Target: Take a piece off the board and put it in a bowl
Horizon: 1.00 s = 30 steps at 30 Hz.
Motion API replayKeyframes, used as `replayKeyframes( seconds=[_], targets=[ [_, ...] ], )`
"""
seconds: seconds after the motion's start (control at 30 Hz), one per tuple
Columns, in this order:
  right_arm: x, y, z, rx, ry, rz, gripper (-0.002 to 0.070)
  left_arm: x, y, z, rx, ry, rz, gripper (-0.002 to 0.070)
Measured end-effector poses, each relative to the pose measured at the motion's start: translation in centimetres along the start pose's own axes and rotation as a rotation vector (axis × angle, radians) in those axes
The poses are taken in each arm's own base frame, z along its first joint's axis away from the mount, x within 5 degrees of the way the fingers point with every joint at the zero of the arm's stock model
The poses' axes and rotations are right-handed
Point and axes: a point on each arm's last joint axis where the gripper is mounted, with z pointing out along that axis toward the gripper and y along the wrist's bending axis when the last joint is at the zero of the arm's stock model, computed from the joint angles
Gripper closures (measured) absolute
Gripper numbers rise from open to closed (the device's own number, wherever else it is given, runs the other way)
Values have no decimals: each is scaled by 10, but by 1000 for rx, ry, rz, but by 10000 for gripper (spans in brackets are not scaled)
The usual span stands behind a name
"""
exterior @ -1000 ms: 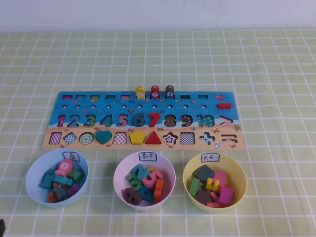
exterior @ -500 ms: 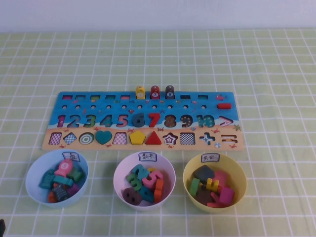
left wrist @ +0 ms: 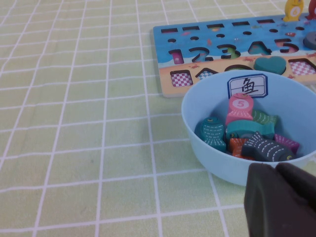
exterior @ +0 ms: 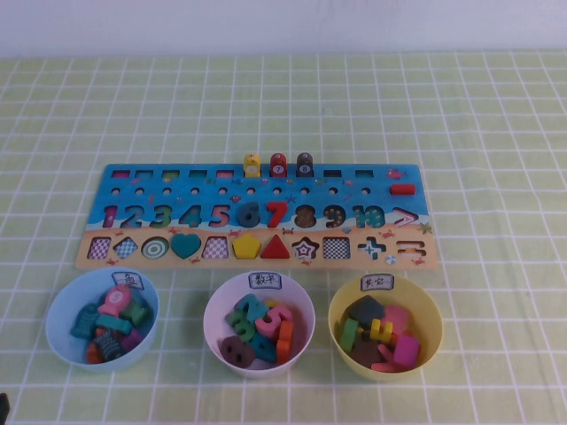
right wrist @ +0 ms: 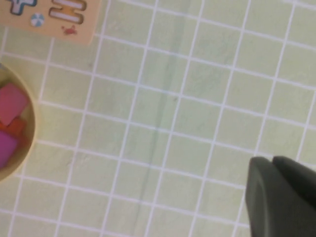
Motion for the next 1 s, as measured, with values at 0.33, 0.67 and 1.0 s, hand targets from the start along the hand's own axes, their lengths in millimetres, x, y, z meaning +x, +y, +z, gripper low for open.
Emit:
replayKeyframes(
  seconds=[0.33, 0.67, 1.0],
  targets=[
    [-80, 17, 33, 35, -6, -115, 694, 0, 0, 0, 0, 0, 0, 680],
    [-138, 60, 84, 8, -9, -224, 694, 0, 0, 0, 0, 0, 0, 680],
    [-164, 99, 145, -15, 25, -297, 603, 0, 0, 0, 0, 0, 0, 680]
  ],
)
